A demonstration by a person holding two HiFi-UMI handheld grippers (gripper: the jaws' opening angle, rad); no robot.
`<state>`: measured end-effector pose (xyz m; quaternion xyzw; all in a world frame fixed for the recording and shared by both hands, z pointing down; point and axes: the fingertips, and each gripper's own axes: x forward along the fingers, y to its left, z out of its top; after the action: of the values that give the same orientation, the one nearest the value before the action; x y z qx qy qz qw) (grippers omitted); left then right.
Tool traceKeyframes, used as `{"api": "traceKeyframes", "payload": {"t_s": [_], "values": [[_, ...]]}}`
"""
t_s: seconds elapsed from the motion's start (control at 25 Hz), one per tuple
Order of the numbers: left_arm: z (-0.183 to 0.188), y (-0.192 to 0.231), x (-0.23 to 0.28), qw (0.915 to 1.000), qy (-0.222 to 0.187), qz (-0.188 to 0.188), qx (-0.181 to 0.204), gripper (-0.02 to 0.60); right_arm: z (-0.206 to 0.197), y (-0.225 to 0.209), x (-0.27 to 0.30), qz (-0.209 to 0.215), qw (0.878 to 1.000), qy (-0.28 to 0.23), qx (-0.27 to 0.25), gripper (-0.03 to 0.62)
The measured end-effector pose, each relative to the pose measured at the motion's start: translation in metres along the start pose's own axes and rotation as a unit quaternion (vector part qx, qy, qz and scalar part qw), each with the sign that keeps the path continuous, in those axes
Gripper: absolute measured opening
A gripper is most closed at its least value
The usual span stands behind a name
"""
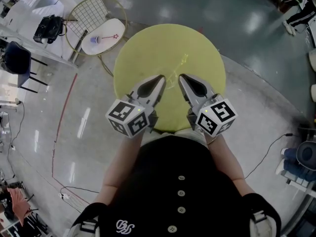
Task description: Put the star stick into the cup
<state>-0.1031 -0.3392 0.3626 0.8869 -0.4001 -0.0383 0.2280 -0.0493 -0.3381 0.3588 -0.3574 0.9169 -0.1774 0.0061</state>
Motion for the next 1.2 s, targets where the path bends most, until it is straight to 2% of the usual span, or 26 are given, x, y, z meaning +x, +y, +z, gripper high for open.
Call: {"api": "traceKeyframes", "payload": {"t_s": [1.2], "values": [[-0.004,0.018,-0.006,0.9998,0.002,0.009,-0.015,0.013,-0.016,-0.003,0.015,-0.008,1.000,0.030,0.003,0.003]]}}
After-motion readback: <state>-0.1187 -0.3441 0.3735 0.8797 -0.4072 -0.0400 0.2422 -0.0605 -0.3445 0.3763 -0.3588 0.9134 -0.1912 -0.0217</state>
